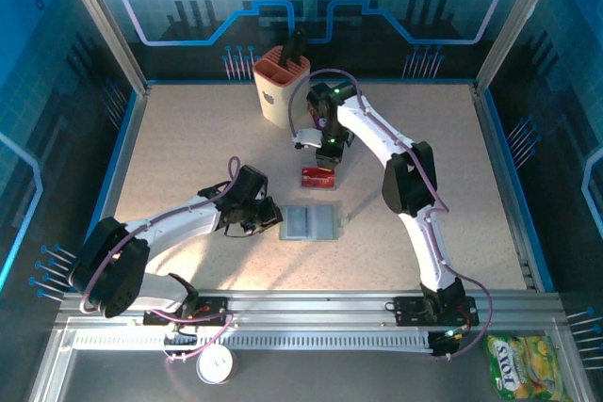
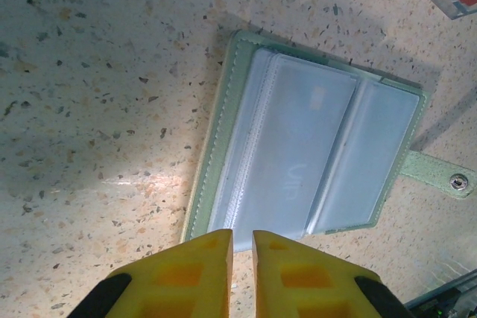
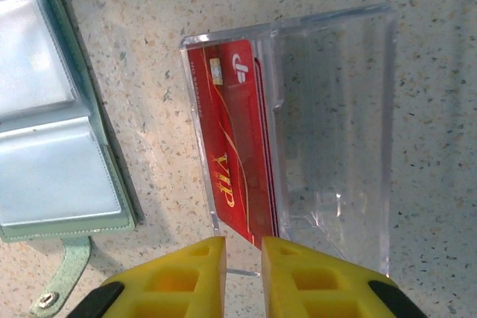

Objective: Take the credit cards out of the card holder

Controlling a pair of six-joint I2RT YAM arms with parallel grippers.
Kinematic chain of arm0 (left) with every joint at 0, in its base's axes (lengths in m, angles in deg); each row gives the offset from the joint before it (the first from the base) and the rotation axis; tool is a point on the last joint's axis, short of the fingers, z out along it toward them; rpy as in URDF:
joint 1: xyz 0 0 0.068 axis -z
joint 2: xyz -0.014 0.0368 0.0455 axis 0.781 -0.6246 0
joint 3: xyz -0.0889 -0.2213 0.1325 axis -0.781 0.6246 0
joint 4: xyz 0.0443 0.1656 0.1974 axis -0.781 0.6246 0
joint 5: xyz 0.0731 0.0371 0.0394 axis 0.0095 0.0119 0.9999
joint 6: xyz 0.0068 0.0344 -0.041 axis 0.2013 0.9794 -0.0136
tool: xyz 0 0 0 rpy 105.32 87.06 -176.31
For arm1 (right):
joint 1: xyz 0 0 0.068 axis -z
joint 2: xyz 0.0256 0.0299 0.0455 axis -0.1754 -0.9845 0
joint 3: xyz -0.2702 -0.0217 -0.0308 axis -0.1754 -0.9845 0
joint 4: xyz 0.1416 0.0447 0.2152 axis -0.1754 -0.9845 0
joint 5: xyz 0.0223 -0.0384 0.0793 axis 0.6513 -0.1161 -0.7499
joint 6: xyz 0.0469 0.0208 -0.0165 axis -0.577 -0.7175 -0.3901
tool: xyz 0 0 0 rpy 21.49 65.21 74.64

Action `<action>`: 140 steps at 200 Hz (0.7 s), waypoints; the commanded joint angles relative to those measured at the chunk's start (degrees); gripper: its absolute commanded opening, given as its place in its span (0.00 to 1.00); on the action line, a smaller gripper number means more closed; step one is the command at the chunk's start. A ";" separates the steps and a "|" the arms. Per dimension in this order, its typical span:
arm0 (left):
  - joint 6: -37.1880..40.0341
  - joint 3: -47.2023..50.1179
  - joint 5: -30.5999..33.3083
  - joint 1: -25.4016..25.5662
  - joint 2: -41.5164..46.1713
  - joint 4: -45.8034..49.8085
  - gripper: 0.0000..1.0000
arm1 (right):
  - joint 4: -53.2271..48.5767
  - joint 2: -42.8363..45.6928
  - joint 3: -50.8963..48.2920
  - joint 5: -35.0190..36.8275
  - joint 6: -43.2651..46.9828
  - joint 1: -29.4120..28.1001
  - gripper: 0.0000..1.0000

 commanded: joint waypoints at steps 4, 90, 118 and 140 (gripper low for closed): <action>0.88 -0.50 0.45 -0.43 0.44 1.79 0.16 | 3.73 6.12 -4.17 0.33 -4.38 -0.36 0.23; 1.67 1.63 0.22 -1.57 0.91 -3.99 0.15 | 28.13 22.53 -30.82 -0.76 -33.68 -6.91 0.27; 1.80 2.20 -0.62 -1.76 0.03 -5.92 0.15 | 31.62 24.53 -35.23 -0.29 -42.08 -9.67 0.27; 1.77 2.15 -1.80 -2.03 -0.82 -7.02 0.14 | 35.62 26.19 -39.81 -0.83 -50.46 -10.80 0.27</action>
